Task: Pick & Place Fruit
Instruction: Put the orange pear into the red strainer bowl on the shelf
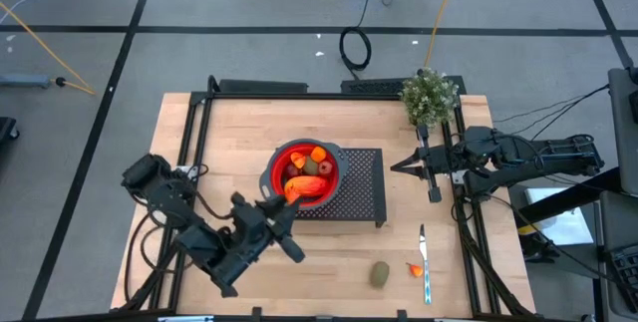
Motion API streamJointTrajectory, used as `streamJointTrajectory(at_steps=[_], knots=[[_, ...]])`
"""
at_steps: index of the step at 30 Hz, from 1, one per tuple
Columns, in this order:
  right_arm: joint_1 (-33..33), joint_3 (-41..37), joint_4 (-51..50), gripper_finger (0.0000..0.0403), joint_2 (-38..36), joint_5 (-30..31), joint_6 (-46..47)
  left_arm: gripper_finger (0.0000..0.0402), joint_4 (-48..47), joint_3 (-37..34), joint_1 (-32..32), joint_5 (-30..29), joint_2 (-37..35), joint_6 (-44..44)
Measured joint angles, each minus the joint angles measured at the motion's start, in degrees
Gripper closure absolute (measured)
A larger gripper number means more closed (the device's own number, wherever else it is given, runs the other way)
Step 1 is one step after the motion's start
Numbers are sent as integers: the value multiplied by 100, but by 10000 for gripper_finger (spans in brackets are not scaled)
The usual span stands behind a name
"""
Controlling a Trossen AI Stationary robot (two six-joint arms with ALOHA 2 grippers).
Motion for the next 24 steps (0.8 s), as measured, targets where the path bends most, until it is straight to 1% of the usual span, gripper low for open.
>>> streamJointTrajectory(at_steps=[5, 8, 16, 24], knots=[[0, 0, 0, 399, 0, 0, -4, 316, -1141, -2, 129, 4, -477, -9], [0, 0, 0, 399, 0, 2, -11, 316, -1565, -2, 256, 5, -712, -87], [2, -1, -2, 399, 0, 1, -13, 316, -1821, -2, 791, 4, -1064, 241], [2, 0, -1, 399, 0, 7, -15, 316, -1900, -4, 1317, 1, -1099, 345]])
